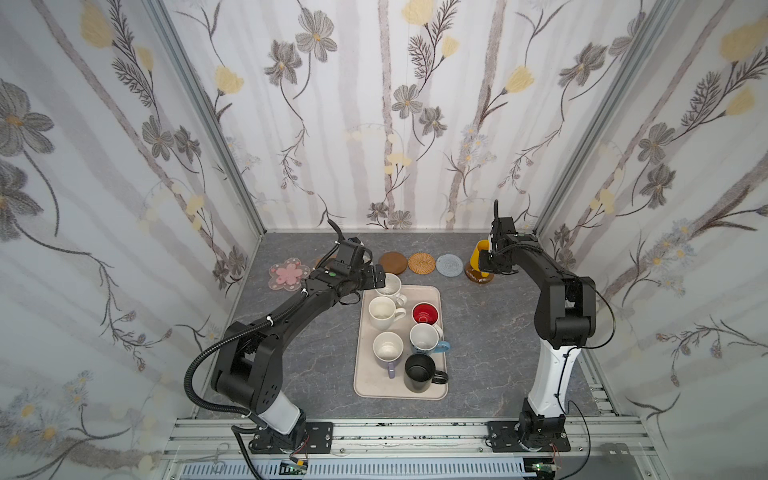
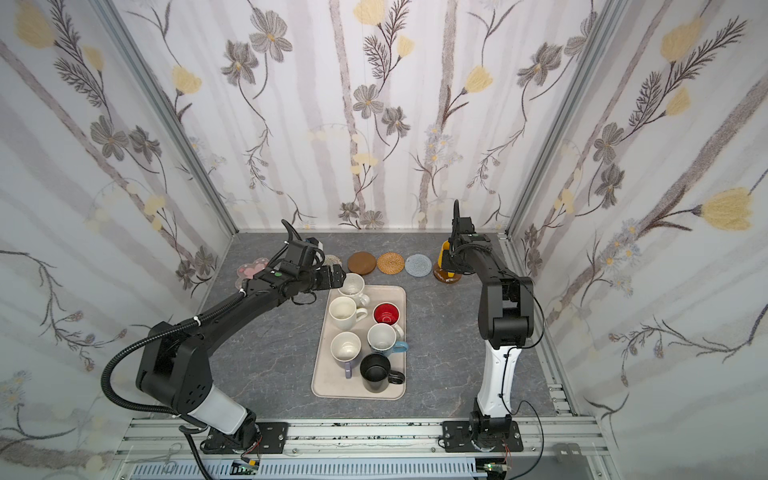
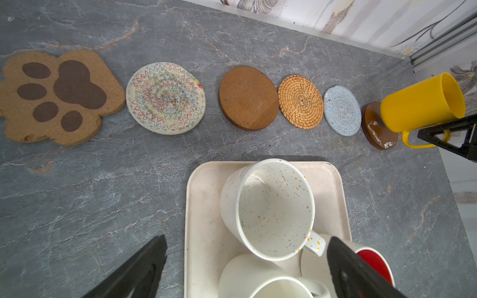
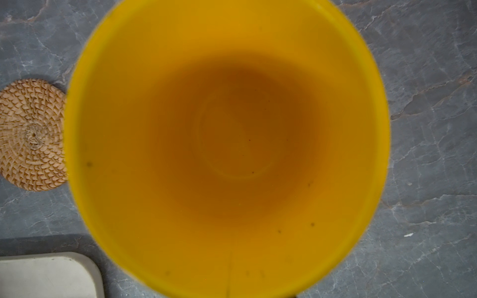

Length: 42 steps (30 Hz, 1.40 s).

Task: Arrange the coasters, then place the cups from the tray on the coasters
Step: 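Lower the yellow mug onto the dark brown coaster and open the right gripper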

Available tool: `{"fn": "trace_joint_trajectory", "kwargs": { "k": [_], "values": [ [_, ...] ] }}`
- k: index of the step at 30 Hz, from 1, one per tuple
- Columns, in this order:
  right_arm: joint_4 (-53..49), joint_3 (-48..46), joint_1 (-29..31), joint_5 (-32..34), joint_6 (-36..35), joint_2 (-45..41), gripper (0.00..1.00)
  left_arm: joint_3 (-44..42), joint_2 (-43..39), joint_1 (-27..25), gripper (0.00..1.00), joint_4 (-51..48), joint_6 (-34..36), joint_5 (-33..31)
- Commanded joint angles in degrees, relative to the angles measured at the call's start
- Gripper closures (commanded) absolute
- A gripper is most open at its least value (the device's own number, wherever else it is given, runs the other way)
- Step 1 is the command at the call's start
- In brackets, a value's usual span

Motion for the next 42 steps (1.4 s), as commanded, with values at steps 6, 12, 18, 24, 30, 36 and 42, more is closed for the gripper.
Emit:
{"fn": "trace_joint_trajectory", "kwargs": {
  "k": [6, 12, 18, 24, 30, 36, 42],
  "values": [
    [2.23, 0.25, -0.12, 2.13, -0.1, 1.14, 1.0, 0.32, 0.43, -0.02, 0.0, 0.6, 0.26, 0.67],
    [2.39, -0.45, -0.11, 1.3, -0.01, 1.34, 0.88, -0.24, 0.32, -0.01, 0.0, 0.86, 0.44, 0.0],
    [2.84, -1.62, -0.03, 1.12, 0.13, 0.93, 0.68, -0.37, 0.58, 0.03, 0.0, 1.04, 0.44, -0.21],
    [3.12, -2.83, 0.02, 1.12, 0.16, -0.23, 0.46, -0.42, 0.1, -0.03, 0.0, 1.12, 0.52, -0.48],
    [2.89, -3.84, 0.06, 1.21, 0.17, -3.11, 0.33, -0.63, -0.86, -0.01, 0.0, 1.21, 0.62, -0.73],
    [2.77, -5.94, 1.08, 1.4, -0.93, -7.52, 0.31, -1.3, -3.44, 0.0, 0.0, 1.27, 0.53, -1.21],
    [3.29, -10.26, 3.58, 4.96, -1.34, -13.72, 0.29, -2.3, -6.7, -0.25, 0.0, 1.3, 0.29, -1.49]
  ]
}}
